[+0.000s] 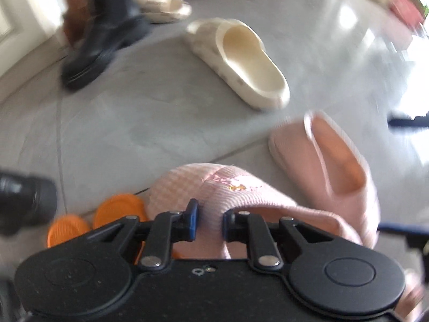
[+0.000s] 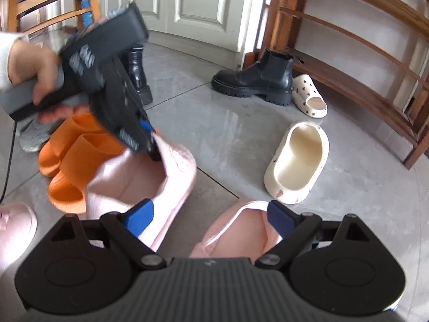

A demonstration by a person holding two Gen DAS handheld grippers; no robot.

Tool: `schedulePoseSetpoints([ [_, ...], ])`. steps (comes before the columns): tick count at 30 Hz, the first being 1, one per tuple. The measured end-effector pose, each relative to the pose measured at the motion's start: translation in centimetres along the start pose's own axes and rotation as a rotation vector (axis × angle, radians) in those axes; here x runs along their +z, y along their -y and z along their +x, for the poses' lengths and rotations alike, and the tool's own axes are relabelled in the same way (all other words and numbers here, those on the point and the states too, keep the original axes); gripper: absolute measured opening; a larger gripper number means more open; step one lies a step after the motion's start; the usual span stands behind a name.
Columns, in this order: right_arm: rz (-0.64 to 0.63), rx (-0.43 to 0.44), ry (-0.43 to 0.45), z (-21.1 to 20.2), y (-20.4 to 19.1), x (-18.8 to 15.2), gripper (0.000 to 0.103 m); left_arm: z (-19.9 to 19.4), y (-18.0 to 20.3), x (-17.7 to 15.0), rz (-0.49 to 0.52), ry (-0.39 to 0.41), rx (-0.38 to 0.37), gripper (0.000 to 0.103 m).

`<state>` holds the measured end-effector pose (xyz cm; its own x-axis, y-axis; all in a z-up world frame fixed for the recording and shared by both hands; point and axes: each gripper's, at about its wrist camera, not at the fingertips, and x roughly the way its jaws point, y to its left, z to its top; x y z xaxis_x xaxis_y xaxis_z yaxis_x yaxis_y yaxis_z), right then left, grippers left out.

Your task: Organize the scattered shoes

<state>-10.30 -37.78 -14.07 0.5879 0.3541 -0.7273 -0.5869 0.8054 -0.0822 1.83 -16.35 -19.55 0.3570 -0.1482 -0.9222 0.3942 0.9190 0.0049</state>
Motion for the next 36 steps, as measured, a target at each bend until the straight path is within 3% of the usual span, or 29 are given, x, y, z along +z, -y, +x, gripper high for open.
schedulePoseSetpoints([
  [5, -0.055, 0.015, 0.034, -2.6, 1.3, 0.5, 0.093, -2.3, 0.9, 1.7, -0.159, 0.064, 0.078, 0.018],
  [7, -0.073, 0.029, 0.043, -2.9, 1.8, 0.4, 0.093, -2.6, 0.9, 2.0, -0.343, 0.073, 0.096, 0.02],
  [10, -0.099, 0.038, 0.046, -2.4, 2.5, 0.1, 0.093, -0.8, 1.3, 2.1, -0.51, 0.04, 0.122, 0.021],
  [12, -0.082, 0.045, 0.047, -1.8, 2.8, -0.1, 0.093, 0.7, 1.4, 1.9, -0.61, 0.015, 0.104, 0.015],
  [15, -0.046, 0.06, 0.046, -1.0, 3.0, -0.4, 0.093, 2.6, 1.6, 1.5, -0.742, -0.045, 0.041, 0.018],
  [17, -0.044, 0.064, 0.039, -0.3, 3.0, -0.5, 0.093, 3.0, 2.5, 1.5, -0.694, -0.076, 0.06, 0.027],
  [20, -0.038, 0.075, 0.026, 0.9, 2.7, 0.0, 0.093, 1.4, 3.3, 1.8, -0.482, -0.048, 0.094, 0.035],
  [21, -0.027, 0.091, 0.018, 1.4, 2.5, 0.4, 0.093, 0.8, 3.3, 1.9, -0.429, -0.044, 0.117, 0.051],
  [22, -0.012, 0.112, 0.007, 1.9, 2.3, 1.0, 0.093, 0.0, 3.3, 1.9, -0.359, -0.025, 0.152, 0.056],
  [25, 0.034, 0.211, -0.016, 4.4, 1.5, 2.8, 0.093, -2.4, 2.2, 1.5, -0.208, 0.049, 0.216, 0.059],
  [28, 0.104, 0.223, -0.049, 7.9, 1.1, 4.2, 0.093, -4.0, -0.2, 1.2, -0.184, 0.073, 0.261, 0.059],
  [32, 0.271, 0.213, -0.136, 12.5, 0.7, 5.0, 0.089, -4.9, -2.9, 0.4, -0.21, 0.083, 0.261, 0.059],
  [33, 0.302, 0.212, -0.152, 13.4, 0.5, 5.0, 0.084, -5.0, -3.3, 0.1, -0.21, 0.082, 0.261, 0.059],
  [35, 0.339, 0.212, -0.169, 14.4, 0.3, 4.8, 0.061, -5.0, -3.9, 0.1, -0.208, 0.081, 0.257, 0.06],
  [36, 0.367, 0.225, -0.174, 14.9, 0.2, 4.7, 0.056, -5.0, -4.2, 0.0, -0.208, 0.08, 0.255, 0.06],
])
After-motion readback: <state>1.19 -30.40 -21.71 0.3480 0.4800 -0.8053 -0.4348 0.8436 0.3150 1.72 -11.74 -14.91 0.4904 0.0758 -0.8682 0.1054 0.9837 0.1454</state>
